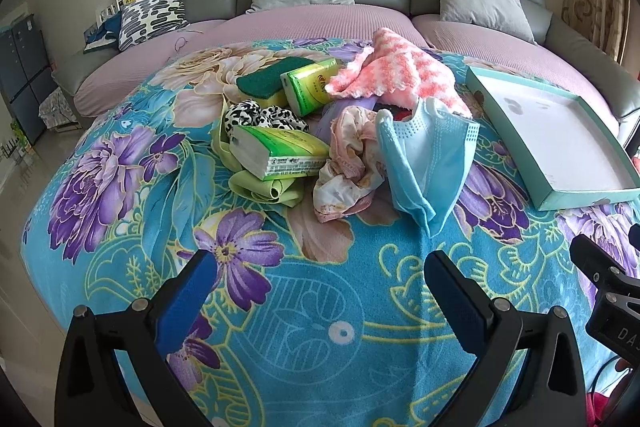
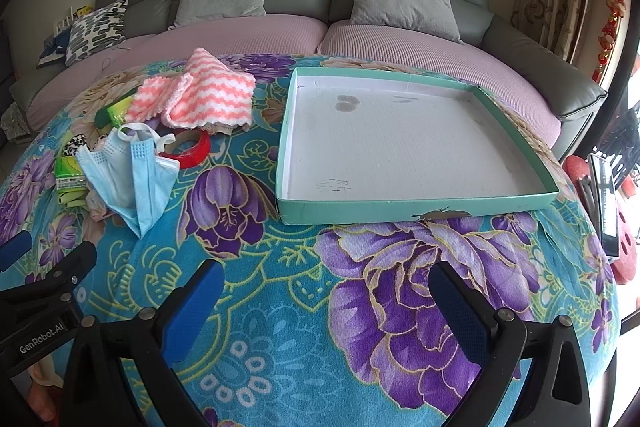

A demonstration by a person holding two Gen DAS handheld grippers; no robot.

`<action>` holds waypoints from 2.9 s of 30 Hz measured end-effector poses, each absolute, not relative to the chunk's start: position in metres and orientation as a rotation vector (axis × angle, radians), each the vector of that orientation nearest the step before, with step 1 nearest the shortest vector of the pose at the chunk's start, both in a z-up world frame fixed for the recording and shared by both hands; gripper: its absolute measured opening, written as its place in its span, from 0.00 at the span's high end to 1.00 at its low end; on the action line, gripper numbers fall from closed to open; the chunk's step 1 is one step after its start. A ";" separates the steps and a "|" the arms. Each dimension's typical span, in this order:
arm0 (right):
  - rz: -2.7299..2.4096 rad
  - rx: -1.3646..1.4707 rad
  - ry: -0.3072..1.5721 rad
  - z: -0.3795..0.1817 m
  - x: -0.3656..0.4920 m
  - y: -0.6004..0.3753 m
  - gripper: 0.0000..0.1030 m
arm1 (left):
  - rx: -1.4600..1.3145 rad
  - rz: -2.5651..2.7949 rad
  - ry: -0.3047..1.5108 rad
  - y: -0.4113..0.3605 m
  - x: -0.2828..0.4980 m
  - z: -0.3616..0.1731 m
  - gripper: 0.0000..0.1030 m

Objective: Organize soft objects

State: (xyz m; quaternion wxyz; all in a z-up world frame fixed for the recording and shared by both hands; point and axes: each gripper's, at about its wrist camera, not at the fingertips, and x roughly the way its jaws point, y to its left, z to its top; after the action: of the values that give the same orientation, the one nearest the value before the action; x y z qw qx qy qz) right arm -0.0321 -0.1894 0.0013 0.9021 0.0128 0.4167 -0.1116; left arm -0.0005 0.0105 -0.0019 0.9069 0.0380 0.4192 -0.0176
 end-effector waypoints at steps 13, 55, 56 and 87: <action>-0.234 0.028 0.867 0.000 -0.031 -0.190 0.00 | 0.086 -0.037 0.871 0.009 0.000 -0.004 0.00; -0.235 0.026 0.873 0.001 -0.029 -0.190 0.00 | 0.037 -0.068 0.856 0.018 0.001 0.005 0.00; -0.234 0.028 0.863 0.002 -0.030 -0.190 0.00 | 0.015 -0.081 0.843 0.023 0.000 0.009 0.00; 0.130 0.010 0.897 -0.009 0.048 -0.095 0.12 | -0.113 -0.112 0.883 0.088 0.074 0.008 0.01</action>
State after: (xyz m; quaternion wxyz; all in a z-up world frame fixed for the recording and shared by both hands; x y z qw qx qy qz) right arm 0.0476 -0.0949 -0.0089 0.8991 0.0046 0.4332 0.0630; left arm 0.0736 0.0876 0.0083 0.9011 -0.0546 0.4267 -0.0539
